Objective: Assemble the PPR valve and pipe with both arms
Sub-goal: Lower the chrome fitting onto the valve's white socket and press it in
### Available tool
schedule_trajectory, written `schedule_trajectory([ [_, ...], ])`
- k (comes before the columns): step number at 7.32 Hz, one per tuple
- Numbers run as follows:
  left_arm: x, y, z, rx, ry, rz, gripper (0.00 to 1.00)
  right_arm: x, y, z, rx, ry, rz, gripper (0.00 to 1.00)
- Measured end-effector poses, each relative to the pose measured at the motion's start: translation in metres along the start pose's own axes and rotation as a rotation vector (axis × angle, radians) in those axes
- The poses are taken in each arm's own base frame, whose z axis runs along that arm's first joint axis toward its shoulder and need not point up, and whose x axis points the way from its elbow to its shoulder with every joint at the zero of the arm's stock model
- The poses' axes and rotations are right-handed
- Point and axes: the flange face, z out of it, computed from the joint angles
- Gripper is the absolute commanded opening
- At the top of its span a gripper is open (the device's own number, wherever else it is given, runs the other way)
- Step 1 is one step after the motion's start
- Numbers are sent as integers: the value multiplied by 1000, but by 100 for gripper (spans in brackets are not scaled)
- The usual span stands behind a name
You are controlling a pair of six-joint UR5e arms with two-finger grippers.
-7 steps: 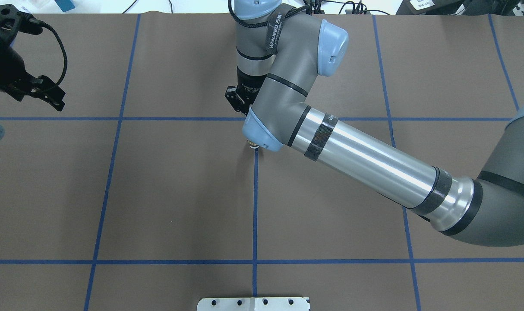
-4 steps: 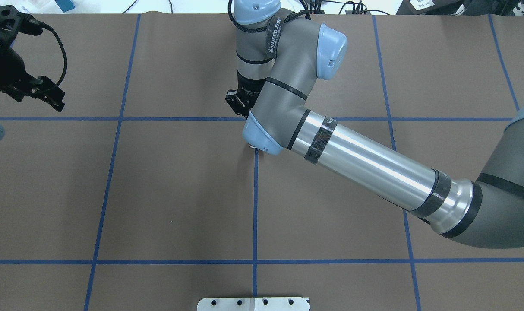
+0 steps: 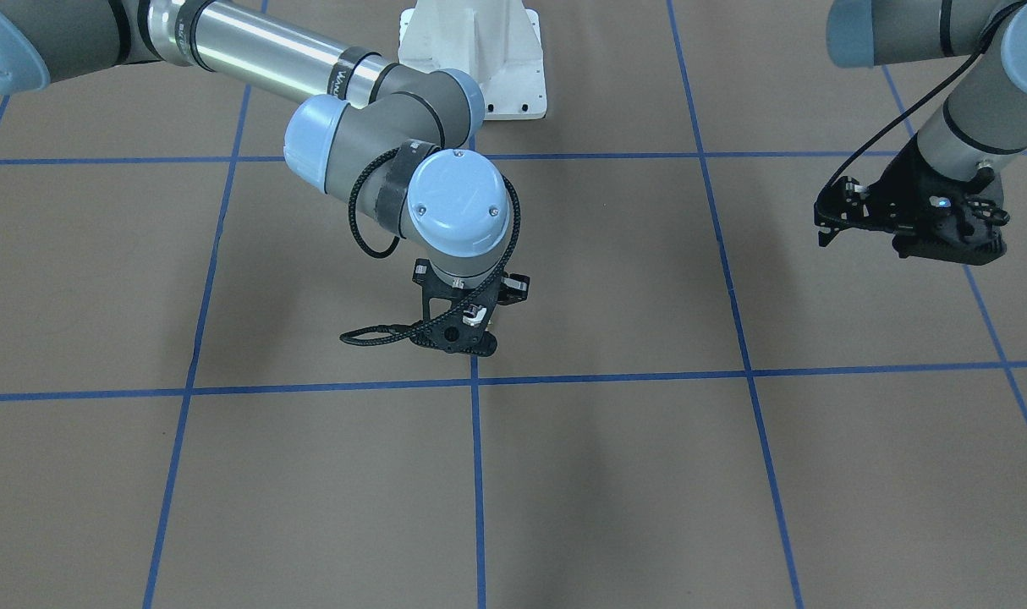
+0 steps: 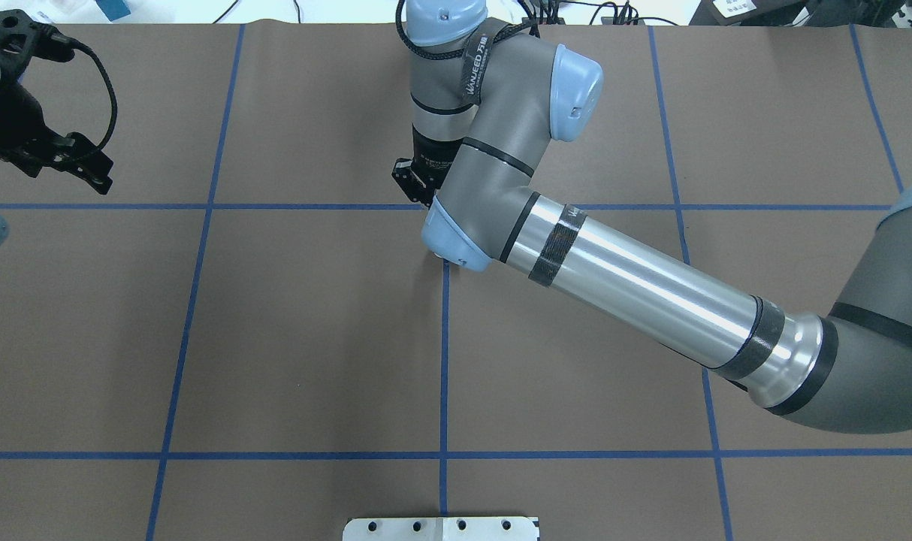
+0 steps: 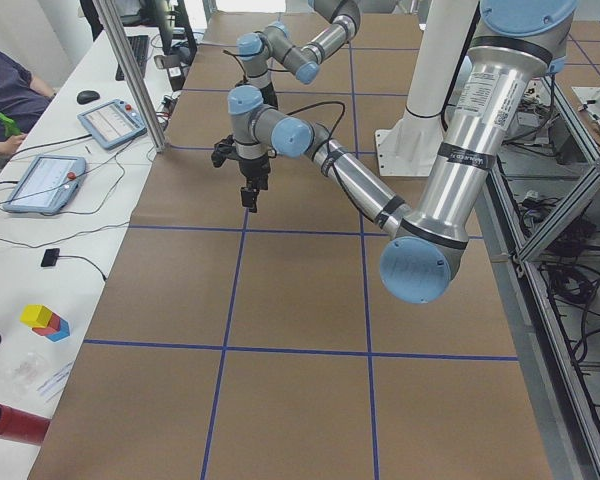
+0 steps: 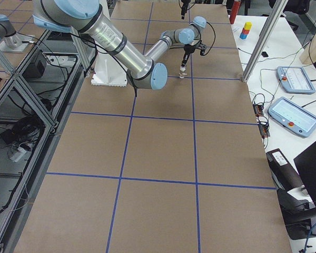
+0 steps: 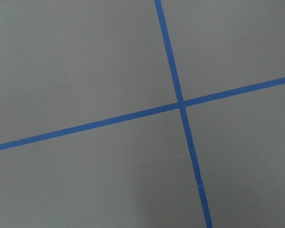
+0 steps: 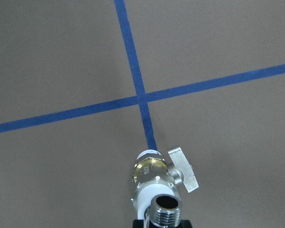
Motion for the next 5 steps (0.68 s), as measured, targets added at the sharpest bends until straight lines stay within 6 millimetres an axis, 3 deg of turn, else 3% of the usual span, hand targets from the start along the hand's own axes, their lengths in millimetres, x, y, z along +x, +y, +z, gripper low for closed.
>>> schedule_trajectory([
  [1, 0, 0, 0, 0, 0, 0, 100, 0, 0, 0, 0, 0, -1, 3],
  [3, 0, 0, 0, 0, 0, -2, 100, -2, 0, -1, 5, -13, -8, 82],
  [5, 0, 0, 0, 0, 0, -3, 100, -1, 0, -1, 7, -18, -9, 95],
])
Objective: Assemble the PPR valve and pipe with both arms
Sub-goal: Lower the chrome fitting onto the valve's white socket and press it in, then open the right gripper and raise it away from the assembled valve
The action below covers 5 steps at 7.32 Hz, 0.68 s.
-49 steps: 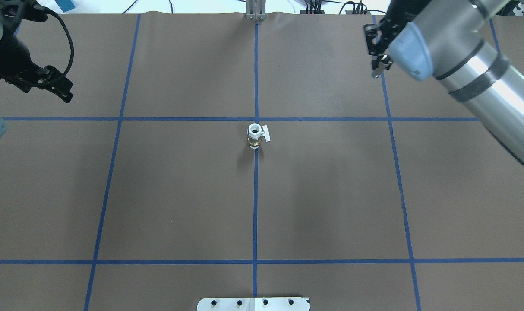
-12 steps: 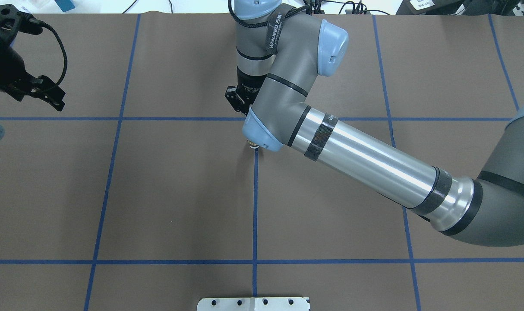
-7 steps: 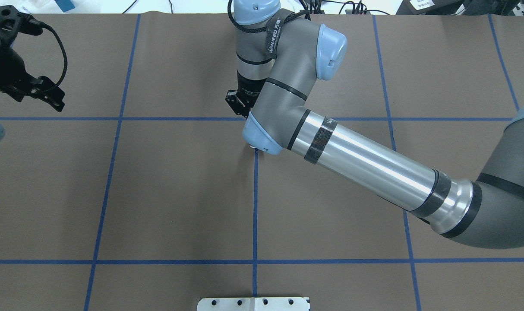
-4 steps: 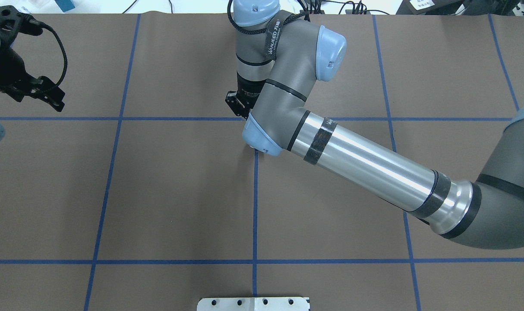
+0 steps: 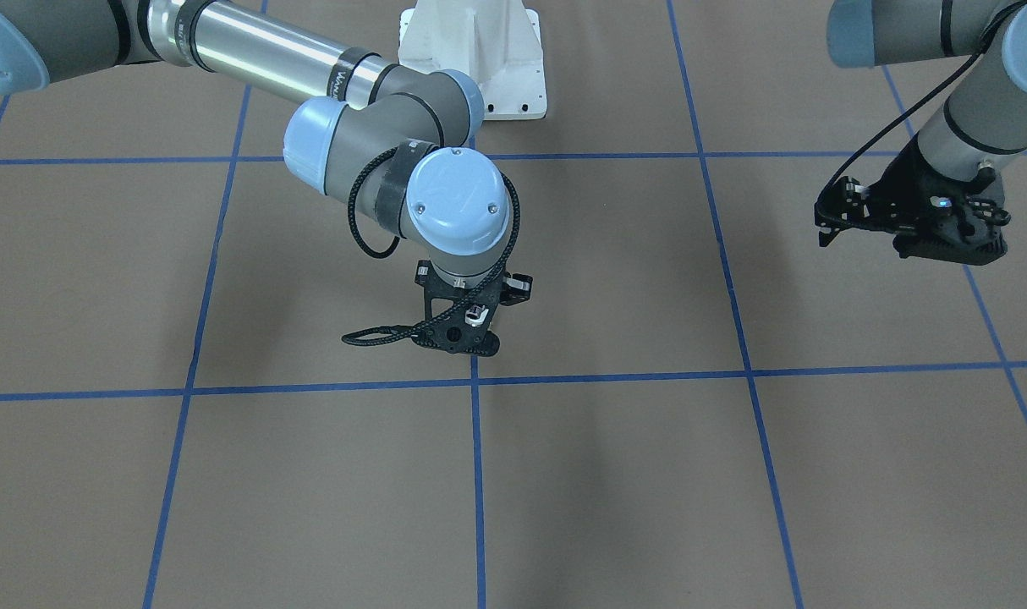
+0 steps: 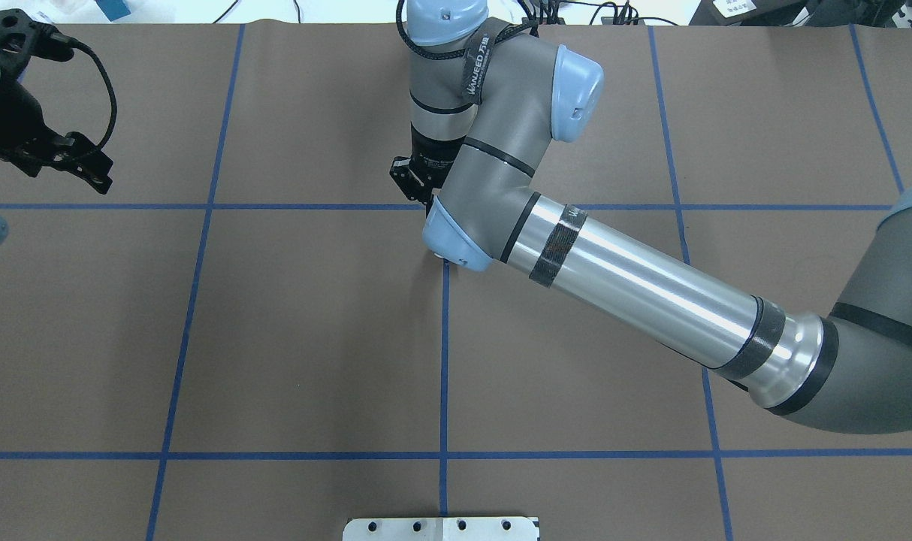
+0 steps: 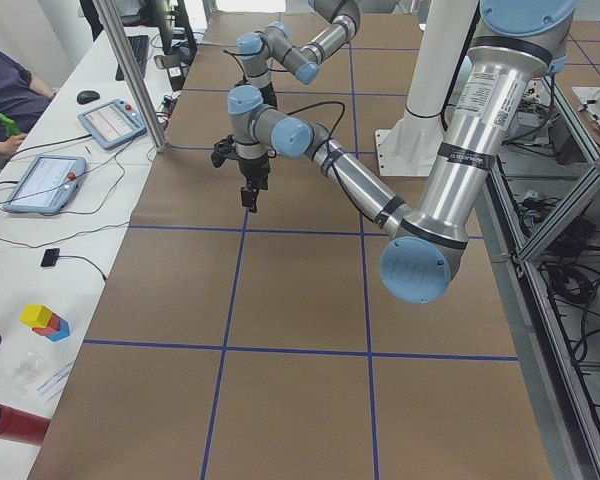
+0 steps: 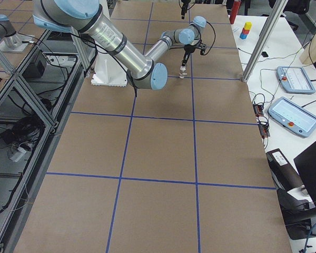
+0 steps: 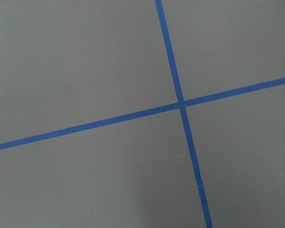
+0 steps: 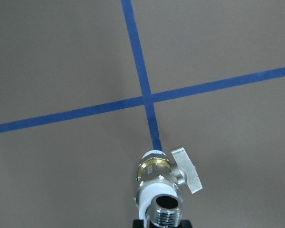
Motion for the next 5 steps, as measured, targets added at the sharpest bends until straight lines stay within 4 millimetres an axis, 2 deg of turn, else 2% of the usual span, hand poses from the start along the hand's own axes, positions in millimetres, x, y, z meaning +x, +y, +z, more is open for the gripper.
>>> schedule_trajectory([
  [5, 2, -2, -1, 2, 0, 0, 100, 0, 0, -3, 4, -6, 26, 99],
])
